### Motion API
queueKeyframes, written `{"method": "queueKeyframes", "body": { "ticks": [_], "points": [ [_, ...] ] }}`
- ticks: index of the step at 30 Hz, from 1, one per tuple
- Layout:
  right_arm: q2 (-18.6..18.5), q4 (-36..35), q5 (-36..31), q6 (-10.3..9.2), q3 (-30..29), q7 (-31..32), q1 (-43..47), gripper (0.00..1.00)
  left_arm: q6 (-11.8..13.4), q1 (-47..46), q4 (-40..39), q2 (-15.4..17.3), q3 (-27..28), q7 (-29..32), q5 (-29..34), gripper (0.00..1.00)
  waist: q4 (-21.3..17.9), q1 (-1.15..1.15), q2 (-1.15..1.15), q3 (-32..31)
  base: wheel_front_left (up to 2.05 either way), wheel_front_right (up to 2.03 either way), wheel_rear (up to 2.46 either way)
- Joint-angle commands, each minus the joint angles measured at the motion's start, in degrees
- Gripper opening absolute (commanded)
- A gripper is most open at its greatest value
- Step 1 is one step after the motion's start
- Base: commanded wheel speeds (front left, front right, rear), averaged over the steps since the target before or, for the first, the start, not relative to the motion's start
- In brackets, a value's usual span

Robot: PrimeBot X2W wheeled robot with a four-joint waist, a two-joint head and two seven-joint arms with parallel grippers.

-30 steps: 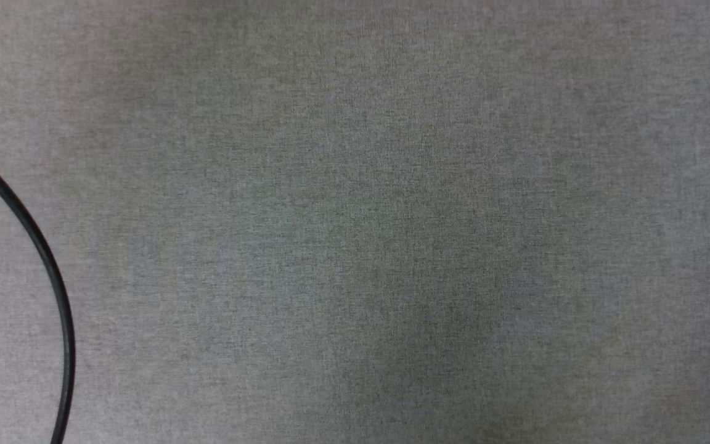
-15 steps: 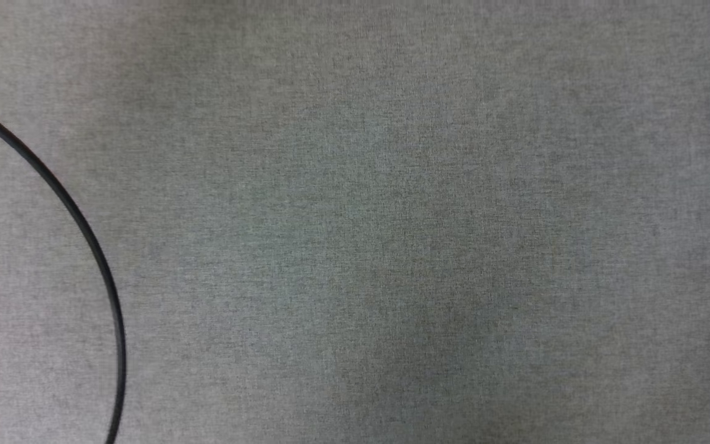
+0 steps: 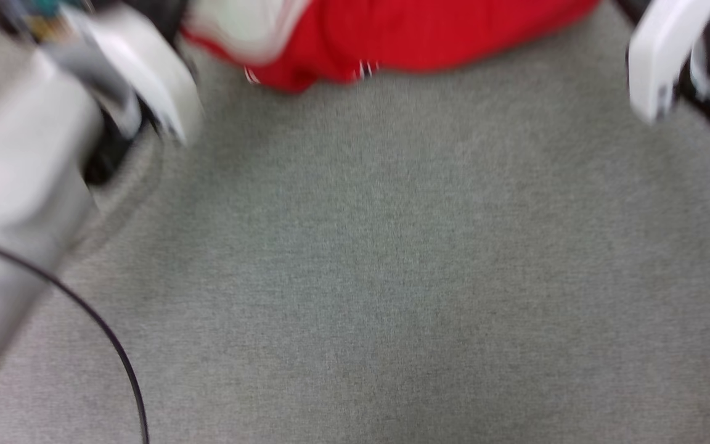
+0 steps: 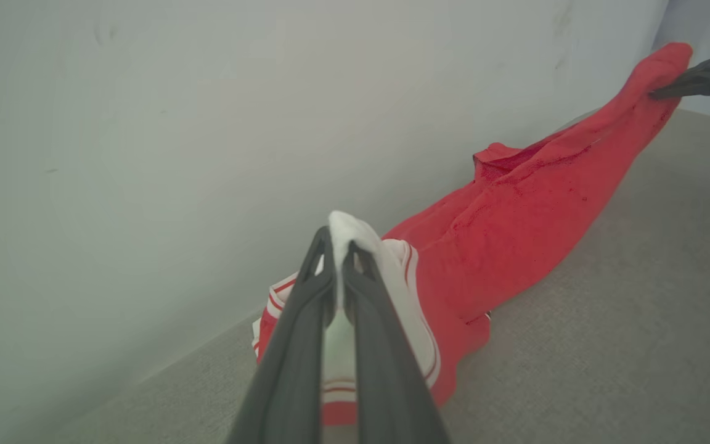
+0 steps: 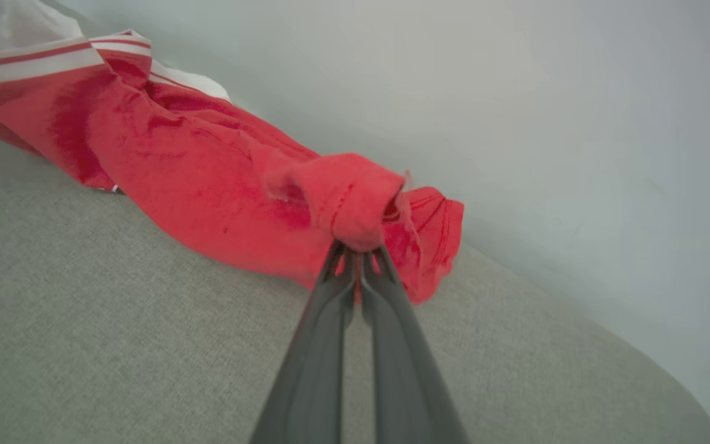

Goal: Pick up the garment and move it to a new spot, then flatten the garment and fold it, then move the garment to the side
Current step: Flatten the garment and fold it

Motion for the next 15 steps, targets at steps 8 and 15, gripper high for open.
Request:
{"method": "queueKeyframes", "body": {
  "ticks": [8,15],
  "points": [
    [-4.9,-5.0,4.3,-0.03,5.7,-3.6,14.8,0.00,6.5,19.9,-10.4,4.9,-2.1,-1.3,-3.6,0.00,0.0,0.00,0.00,-9.3,0.00,0.00,0.00],
    [-8.1,-7.3,6.5,-0.03,7.3,-6.6,25.1,0.00,14.1,37.4,-22.7,11.2,-3.2,-1.3,-8.6,0.00,-0.5,0.00,0.00,-14.3,0.00,0.00,0.00]
  ]
}}
